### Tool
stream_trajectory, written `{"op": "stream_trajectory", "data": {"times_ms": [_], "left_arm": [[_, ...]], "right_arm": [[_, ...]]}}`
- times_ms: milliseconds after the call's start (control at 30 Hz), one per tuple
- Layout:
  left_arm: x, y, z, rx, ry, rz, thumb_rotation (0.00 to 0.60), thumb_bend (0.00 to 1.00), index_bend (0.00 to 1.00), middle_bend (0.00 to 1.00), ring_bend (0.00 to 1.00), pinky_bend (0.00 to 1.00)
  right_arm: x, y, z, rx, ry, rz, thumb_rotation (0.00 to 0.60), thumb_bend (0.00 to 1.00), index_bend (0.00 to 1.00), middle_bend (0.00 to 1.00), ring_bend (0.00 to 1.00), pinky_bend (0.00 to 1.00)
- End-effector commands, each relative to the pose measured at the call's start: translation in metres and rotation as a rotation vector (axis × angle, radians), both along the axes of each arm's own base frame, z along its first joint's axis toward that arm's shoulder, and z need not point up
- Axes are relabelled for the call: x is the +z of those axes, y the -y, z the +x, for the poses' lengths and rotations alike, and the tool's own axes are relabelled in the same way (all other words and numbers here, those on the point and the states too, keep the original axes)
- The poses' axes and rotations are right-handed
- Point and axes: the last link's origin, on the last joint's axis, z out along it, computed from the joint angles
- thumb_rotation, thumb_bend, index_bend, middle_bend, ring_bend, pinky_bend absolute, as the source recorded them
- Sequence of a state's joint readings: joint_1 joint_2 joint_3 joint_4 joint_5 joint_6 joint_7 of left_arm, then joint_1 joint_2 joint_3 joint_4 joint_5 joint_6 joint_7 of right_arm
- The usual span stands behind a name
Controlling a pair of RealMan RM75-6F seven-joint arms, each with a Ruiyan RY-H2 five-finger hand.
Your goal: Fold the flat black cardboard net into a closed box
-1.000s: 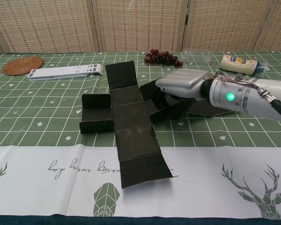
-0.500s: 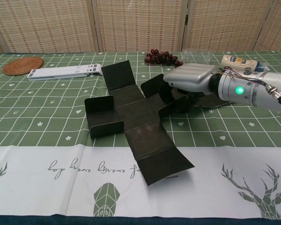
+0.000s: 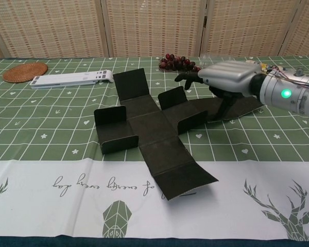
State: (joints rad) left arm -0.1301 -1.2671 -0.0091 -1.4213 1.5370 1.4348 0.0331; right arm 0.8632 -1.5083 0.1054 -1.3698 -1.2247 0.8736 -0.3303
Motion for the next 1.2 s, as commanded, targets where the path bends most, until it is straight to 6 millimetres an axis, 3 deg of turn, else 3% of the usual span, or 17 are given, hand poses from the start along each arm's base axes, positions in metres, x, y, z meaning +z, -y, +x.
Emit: {"op": "stream_trajectory", "data": {"times_ms": [33,267,533,933,1200], "left_arm": [[-0.001,-0.001,0.001,-0.005,0.002,-0.001,0.600,0.27,0.16,0.10,0.14,0.20],[-0.002,0.000,0.002,-0.007,0.004,-0.005,0.600,0.27,0.16,0.10,0.14,0.20],[-0.001,0.000,0.002,-0.004,0.002,-0.004,0.600,0.27,0.16,0.10,0.14,0.20],[-0.001,0.001,0.000,0.005,-0.001,-0.007,0.600,0.27,0.16,0.10,0.14,0.20],[-0.001,0.002,-0.001,0.009,-0.002,-0.009,0.600,0.27,0.16,0.10,0.14,0.20]], "right_arm": [[0.011,0.006,-0.005,-0.056,-0.021,-0.002,0.600,0.22,0.00,0.15,0.81,1.00],[0.013,0.026,-0.004,-0.126,-0.130,0.026,0.600,0.19,0.00,0.12,0.79,1.00],[-0.002,0.045,0.005,-0.159,-0.221,0.042,0.600,0.19,0.00,0.12,0.79,1.00],[-0.024,0.056,0.013,-0.155,-0.336,0.069,0.600,0.19,0.00,0.12,0.79,1.00],[-0.025,0.061,0.013,-0.159,-0.363,0.060,0.600,0.19,0.00,0.12,0.79,1.00]]}}
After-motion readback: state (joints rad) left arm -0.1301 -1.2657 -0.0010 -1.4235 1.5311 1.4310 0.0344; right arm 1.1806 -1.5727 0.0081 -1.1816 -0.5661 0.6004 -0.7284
